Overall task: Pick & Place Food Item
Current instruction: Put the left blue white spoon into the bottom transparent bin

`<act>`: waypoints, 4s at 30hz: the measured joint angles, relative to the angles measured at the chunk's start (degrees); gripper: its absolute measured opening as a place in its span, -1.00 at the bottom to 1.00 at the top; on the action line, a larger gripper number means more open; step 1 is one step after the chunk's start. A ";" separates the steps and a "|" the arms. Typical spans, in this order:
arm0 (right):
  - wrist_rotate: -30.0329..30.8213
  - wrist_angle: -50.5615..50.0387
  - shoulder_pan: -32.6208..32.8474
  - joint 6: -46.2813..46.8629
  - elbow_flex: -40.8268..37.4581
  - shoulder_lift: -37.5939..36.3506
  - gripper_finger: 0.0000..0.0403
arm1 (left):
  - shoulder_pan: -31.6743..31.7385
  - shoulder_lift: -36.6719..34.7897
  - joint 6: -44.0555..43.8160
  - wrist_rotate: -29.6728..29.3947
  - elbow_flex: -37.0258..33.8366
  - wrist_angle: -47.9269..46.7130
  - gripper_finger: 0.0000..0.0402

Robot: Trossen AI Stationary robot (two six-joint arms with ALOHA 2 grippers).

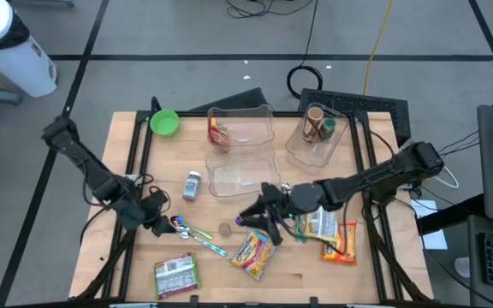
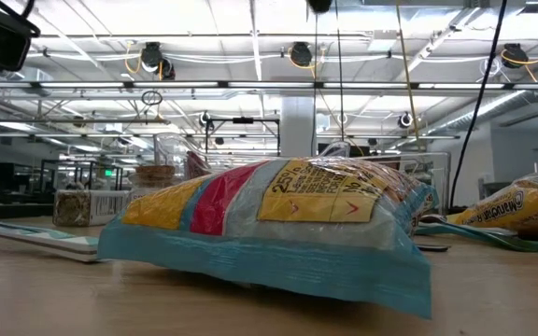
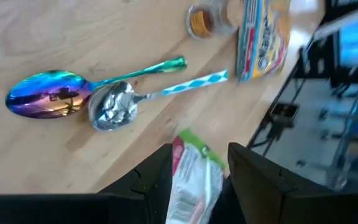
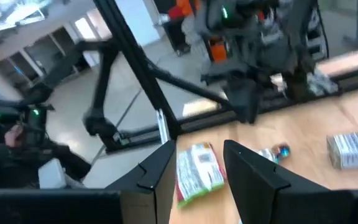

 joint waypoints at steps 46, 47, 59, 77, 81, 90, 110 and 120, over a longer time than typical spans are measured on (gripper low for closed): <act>10.04 -2.55 10.13 -6.09 0.00 -3.24 -0.38 | -2.22 31.91 -28.68 -6.83 0.00 6.17 -0.20; 10.02 -2.55 10.01 -6.09 0.00 -3.24 -0.38 | -1.68 31.90 -28.48 -6.66 0.00 6.24 -0.20; 9.99 -3.52 9.53 -6.09 0.00 -3.24 -0.38 | 2.76 31.78 -20.88 -0.26 0.07 6.79 -0.38; 9.98 -4.69 8.89 -7.36 0.00 -3.24 -0.38 | 5.00 31.39 -1.24 8.43 7.31 10.46 -0.97; 9.97 -4.61 8.49 -7.23 0.00 -3.24 -0.38 | 5.00 31.40 3.54 7.57 14.51 -1.01 -0.97; 9.89 -0.20 8.05 -7.79 0.00 -3.24 -0.38 | 5.78 31.39 11.07 -3.60 31.30 -18.87 -0.98; 13.85 1.78 5.00 -9.01 0.00 -3.22 0.12 | 17.19 31.39 28.78 -17.62 43.21 -10.87 -0.98; 25.47 -6.02 5.11 -14.29 -0.02 -3.18 0.08 | 21.69 32.06 33.47 -18.88 43.23 -2.94 -0.98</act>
